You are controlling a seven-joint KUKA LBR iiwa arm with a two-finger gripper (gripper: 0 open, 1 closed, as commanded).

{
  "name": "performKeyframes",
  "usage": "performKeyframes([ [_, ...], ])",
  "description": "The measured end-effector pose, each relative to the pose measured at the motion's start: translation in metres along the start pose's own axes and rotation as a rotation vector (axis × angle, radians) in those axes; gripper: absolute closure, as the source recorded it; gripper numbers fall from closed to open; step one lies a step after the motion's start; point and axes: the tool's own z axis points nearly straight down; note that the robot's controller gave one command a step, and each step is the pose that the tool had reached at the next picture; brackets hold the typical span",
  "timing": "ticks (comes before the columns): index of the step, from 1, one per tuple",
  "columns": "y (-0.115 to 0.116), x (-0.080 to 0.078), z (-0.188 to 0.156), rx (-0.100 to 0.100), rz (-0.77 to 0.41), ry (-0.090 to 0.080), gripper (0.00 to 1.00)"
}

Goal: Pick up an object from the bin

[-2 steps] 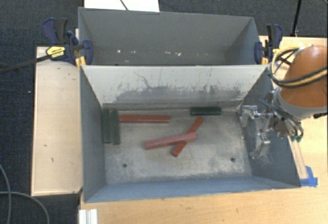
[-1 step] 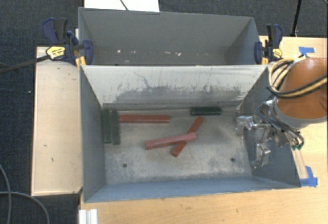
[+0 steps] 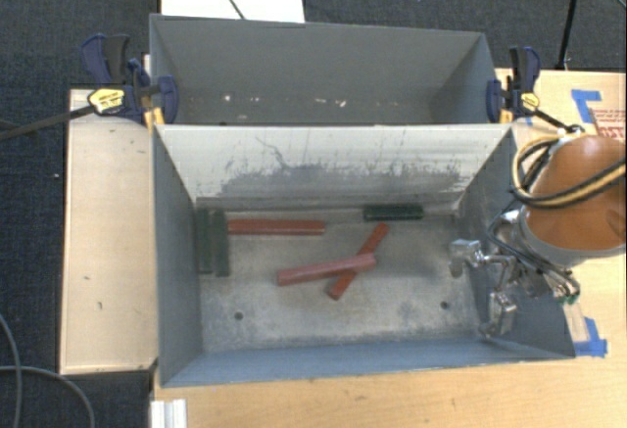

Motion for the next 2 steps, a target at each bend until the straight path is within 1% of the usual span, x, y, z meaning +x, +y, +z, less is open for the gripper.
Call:
performKeyframes([
  [1, 0.005, 0.007, -0.017, -0.002, 0.026, 0.003, 0.00],
  [2, 0.077, -0.021, -0.041, 0.000, -0.017, 0.001, 0.00],
])
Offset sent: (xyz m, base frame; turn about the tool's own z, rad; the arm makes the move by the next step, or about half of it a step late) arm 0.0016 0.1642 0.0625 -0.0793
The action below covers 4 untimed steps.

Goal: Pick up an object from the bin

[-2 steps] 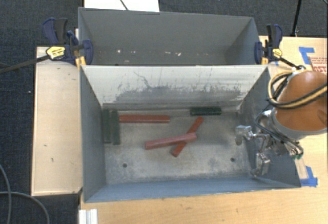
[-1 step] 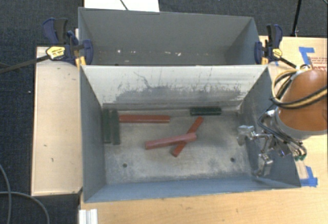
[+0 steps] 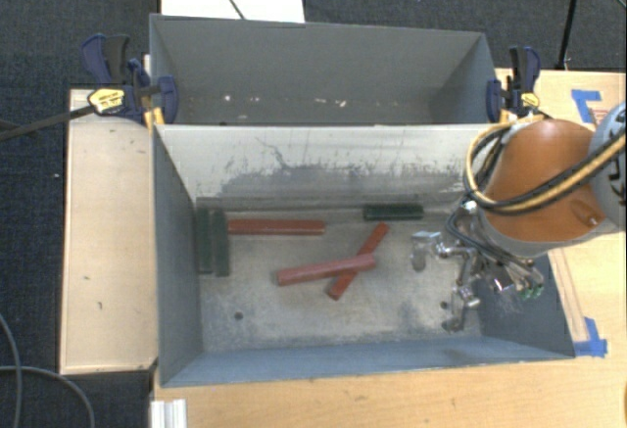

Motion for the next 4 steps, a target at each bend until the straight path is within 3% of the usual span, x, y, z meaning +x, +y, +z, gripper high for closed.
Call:
performKeyframes([
  [1, 0.020, -0.022, 0.013, -0.003, 0.109, -0.002, 0.00],
  [2, 0.032, -0.031, 0.027, 0.000, 0.056, 0.003, 0.00],
  [3, 0.084, -0.063, 0.016, 0.000, -0.175, 0.001, 0.00],
  [4, 0.099, -0.068, 0.067, -0.003, -0.055, 0.003, 1.00],
])
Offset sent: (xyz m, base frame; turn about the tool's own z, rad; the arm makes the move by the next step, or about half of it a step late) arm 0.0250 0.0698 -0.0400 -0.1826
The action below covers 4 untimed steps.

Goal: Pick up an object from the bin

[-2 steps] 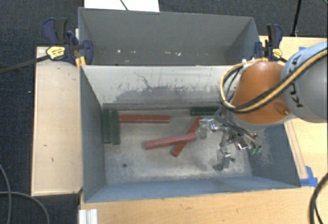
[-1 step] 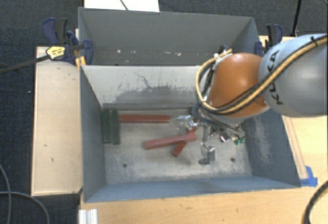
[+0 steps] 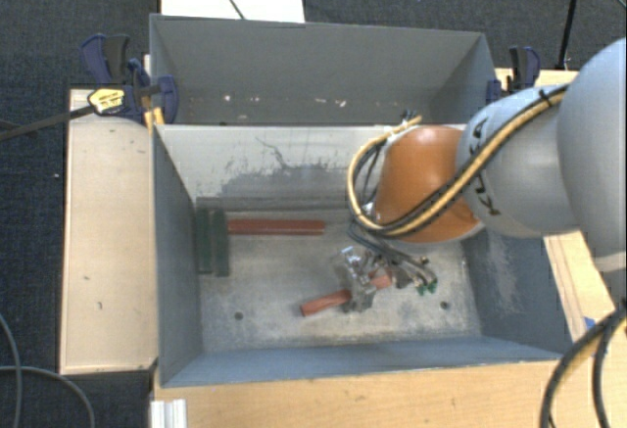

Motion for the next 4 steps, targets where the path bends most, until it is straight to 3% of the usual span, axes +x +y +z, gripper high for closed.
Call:
performKeyframes([
  [1, 0.000, 0.000, 0.000, 0.000, -0.001, 0.000, 1.00],
  [2, 0.005, -0.013, -0.092, 0.002, -0.031, -0.002, 1.00],
  [3, 0.005, -0.013, -0.092, 0.002, -0.032, -0.002, 1.00],
  [4, 0.022, -0.014, -0.131, 0.001, -0.030, 0.004, 1.00],
])
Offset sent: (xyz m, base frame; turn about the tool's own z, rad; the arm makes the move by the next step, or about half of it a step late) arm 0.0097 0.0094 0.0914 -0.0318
